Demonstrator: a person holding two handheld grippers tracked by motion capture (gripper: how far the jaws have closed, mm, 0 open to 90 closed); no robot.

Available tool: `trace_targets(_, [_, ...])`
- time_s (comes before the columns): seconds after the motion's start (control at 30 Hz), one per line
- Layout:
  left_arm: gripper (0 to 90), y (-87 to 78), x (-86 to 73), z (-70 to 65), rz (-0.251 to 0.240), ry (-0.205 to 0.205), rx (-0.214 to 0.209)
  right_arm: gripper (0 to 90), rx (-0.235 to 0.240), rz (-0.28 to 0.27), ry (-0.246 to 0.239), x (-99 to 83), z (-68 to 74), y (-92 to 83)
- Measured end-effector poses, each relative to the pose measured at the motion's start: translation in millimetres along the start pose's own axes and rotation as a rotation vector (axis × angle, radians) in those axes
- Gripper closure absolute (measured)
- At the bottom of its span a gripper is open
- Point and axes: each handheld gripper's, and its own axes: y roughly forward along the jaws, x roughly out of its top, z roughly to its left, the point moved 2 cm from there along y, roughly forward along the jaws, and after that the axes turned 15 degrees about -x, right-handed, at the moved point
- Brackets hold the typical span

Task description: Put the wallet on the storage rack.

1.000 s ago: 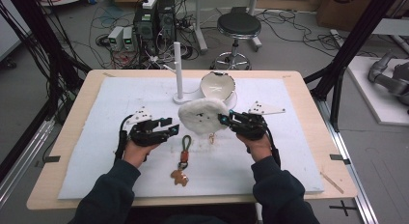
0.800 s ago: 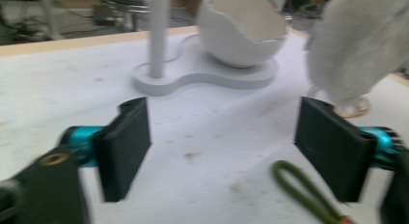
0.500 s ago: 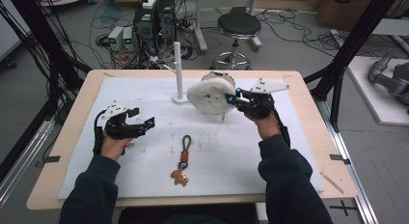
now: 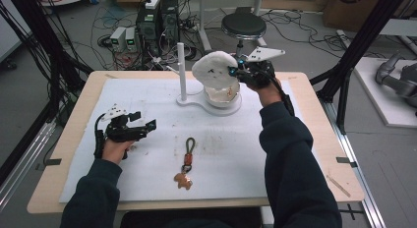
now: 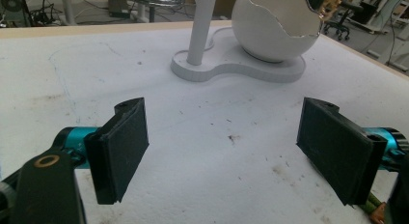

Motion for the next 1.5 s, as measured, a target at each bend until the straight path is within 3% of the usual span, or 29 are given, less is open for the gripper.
trace_targets(0.2, [18.3,-1.2,-0.9,0.8,-0.007,-0.013,-0.003,75.8,-0.062,0.017,-0.060,-5.5,-9.9,15.1])
trace_targets(0.33, [18.4,-1.4,-1.7,1.8,-0.006,-0.019,-0.002,75.8,-0.092,0.089,-0.150,-17.4,-9.5,23.0])
trace_targets(0.37, [18.4,-1.5,-1.8,1.8,-0.005,-0.019,0.000,75.8,-0.092,0.089,-0.150,-17.4,-9.5,23.0])
trace_targets(0.43, [18.4,-1.2,-2.1,1.6,-0.005,-0.023,-0.001,75.8,-0.108,0.101,-0.207,-20.3,-8.1,23.6])
trace_targets(0.5, [18.4,-1.0,-2.3,1.5,-0.002,-0.023,-0.005,75.8,-0.134,0.128,-0.303,-23.9,-6.0,23.1])
trace_targets(0.63, [18.4,-0.1,-2.5,0.7,-0.005,-0.027,-0.007,75.8,-0.139,0.143,-0.309,-27.0,-4.8,23.4])
trace_targets(0.83, [18.4,-1.2,-3.0,1.6,-0.012,-0.045,-0.018,75.7,-0.148,0.175,-0.396,-33.0,7.4,34.2])
trace_targets(0.97, [18.4,-1.3,-3.1,2.0,-0.019,-0.049,-0.023,75.7,-0.151,0.210,-0.426,-36.4,19.1,45.5])
trace_targets(1.13, [18.4,-0.6,-3.6,1.5,-0.015,-0.052,-0.025,73.5,-0.123,0.259,-0.402,-42.2,23.4,51.8])
trace_targets(1.17, [18.4,-0.7,-3.6,1.4,-0.015,-0.054,-0.026,70.2,-0.119,0.266,-0.373,-44.1,23.3,52.1])
trace_targets(1.2, [18.4,-0.6,-3.6,1.4,-0.016,-0.053,-0.025,66.9,-0.109,0.254,-0.320,-45.4,21.7,51.2])
trace_targets(1.27, [18.4,-0.3,-3.8,1.3,-0.013,-0.055,-0.025,60.1,-0.057,0.183,-0.118,-49.5,15.0,45.7])
trace_targets(1.33, [18.4,0.3,-3.9,1.1,-0.010,-0.053,-0.029,60.0,-0.014,0.162,-0.026,-51.1,13.1,43.7])
trace_targets(1.37, [18.4,0.6,-4.0,0.8,-0.009,-0.054,-0.030,60.0,-0.014,0.162,-0.026,-51.1,13.1,43.7])
trace_targets(1.43, [18.4,1.0,-4.2,0.6,-0.006,-0.052,-0.028,64.3,0.025,0.128,0.031,-51.6,11.8,43.1])
trace_targets(1.5, [18.4,1.0,-4.3,0.8,-0.005,-0.054,-0.026,72.7,0.021,0.141,-0.012,-52.0,16.1,45.7])
